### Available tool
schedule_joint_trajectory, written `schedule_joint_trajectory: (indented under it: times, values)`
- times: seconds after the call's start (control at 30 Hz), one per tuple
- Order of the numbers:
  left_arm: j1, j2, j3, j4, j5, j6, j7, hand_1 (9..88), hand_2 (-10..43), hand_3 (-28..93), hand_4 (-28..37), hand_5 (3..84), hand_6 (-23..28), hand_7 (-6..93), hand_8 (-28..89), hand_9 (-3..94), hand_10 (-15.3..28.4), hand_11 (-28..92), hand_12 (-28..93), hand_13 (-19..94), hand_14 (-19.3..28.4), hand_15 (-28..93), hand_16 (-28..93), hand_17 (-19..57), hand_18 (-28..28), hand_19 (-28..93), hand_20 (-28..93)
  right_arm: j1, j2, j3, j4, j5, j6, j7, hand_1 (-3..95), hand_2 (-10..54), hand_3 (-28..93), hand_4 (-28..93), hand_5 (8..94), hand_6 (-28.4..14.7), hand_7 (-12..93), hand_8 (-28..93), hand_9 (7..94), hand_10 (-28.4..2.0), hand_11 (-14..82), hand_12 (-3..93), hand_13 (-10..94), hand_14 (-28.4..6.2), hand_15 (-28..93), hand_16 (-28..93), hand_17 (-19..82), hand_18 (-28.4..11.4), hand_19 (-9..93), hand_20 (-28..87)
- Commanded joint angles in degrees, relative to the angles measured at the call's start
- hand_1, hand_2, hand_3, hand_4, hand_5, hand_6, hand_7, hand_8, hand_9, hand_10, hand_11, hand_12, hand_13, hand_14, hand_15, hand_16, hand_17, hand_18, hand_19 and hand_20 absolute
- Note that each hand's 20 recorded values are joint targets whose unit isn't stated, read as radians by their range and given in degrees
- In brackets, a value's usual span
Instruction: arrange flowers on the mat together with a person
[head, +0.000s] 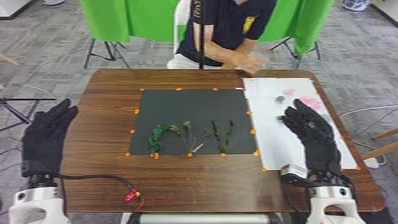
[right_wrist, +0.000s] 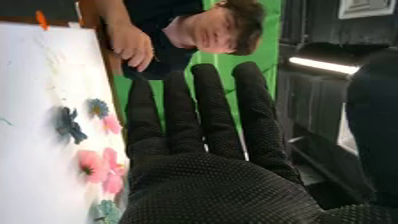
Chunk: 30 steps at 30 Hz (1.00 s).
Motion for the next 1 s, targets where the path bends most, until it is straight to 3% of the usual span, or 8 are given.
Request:
schedule_joint_trajectory:
  times: [0.03, 0.13, 0.23, 0.33, 0.5, 0.7, 1.0]
  values:
    - [0.07, -0.32, 0.09, 0.39, 0.13, -0.52, -1.14, 18.4, 12.7, 66, -28.3, 49.4, 6.5, 6.6, -5, 45.3, 15.0, 13, 12, 31, 14.7, 8, 0, 7.1, 8.6, 4, 14, 4.18, 8.53, -3.32, -3.67, -22.13, 19.96, 12.07, 27.2, -9.4, 73, -19, 47.5, -5.1, 14, -10, 52.0, -16.6, 9.7, 14.6, 55, -14.3, 16, 16, 38, -14.5, 30, 37]
    - [0.06, -0.14, 0.15, 0.28, 0.15, -0.45, -1.37, 18.5, 12.7, 66, -28.3, 49.3, 6.4, 6.7, -5, 45.2, 15.0, 13, 12, 31, 14.7, 8, 0, 7.1, 8.5, 4, 14, 7.17, 11.86, -1.90, -4.39, -37.02, 17.73, 19.71, 33.0, -9.5, 69, -21, 52.6, -6.2, 13, -9, 60.8, -18.2, 11.9, 14.6, 68, -12.9, 24, 19, 47, -14.9, 45, 42]
    - [0.10, -0.03, 0.34, 0.17, 0.21, -0.65, -1.50, 18.4, 12.4, 66, -28.3, 49.2, 6.3, 6.8, -5, 45.2, 15.0, 13, 12, 31, 14.7, 8, 0, 7.1, 8.5, 4, 14, 9.37, 14.77, -0.57, -5.95, -48.14, 9.61, 27.26, 35.3, -9.5, 67, -23, 55.2, -5.6, 13, -9, 64.9, -18.6, 11.8, 14.6, 72, -12.2, 27, 20, 52, -13.8, 52, 43]
    - [0.02, 0.10, 0.71, 0.13, 0.57, -0.93, -1.78, 18.5, 12.0, 66, -28.3, 49.2, 6.4, 6.8, -5, 45.2, 15.0, 13, 12, 31, 14.7, 8, 1, 7.1, 8.5, 4, 14, 11.36, 17.33, -0.86, -5.14, -52.98, 6.54, 29.53, 36.6, -9.5, 66, -24, 57.5, -4.4, 12, -9, 68.6, -18.3, 11.7, 14.1, 78, -11.0, 30, 20, 57, -12.3, 58, 43]
    - [-0.24, 0.61, 1.51, 0.29, 1.03, -1.42, -2.51, 19.8, 9.3, 67, -28.3, 49.0, 6.4, 6.7, -5, 45.0, 15.1, 13, 12, 31, 14.7, 8, 1, 6.9, 8.8, 4, 14, 16.40, 20.31, -2.85, -2.95, -57.98, -5.05, 31.79, 38.7, -9.5, 63, -24, 60.0, -2.4, 12, -10, 76.2, -16.4, 12.9, 13.6, 88, -7.8, 31, 21, 65, -9.5, 68, 40]
    - [-0.33, 1.29, 2.77, 0.38, 1.46, -2.70, -3.71, 22.2, 5.6, 67, -27.5, 48.8, 6.5, 6.5, -5, 44.7, 15.0, 13, 12, 30, 14.7, 8, 1, 6.4, 9.3, 4, 14, 22.28, 23.00, -7.68, 2.20, -60.13, -8.99, 32.49, 40.4, -9.5, 62, -24, 60.9, -1.4, 12, -10, 82.2, -15.3, 13.0, 12.8, 94, -5.5, 34, 22, 71, -6.5, 75, 30]
    - [-0.94, 2.15, 4.83, 0.68, 1.66, -3.67, -5.17, 22.6, 4.5, 67, -26.4, 48.6, 6.5, 6.5, -5, 44.2, 14.9, 13, 12, 30, 14.7, 8, 1, 6.2, 9.4, 4, 14, 28.71, 23.80, -13.45, 8.83, -64.57, -12.36, 33.72, 40.1, -9.5, 62, -24, 60.5, -1.2, 12, -10, 84.7, -14.8, 13.7, 12.7, 94, -4.6, 40, 19, 73, -5.8, 78, 27]
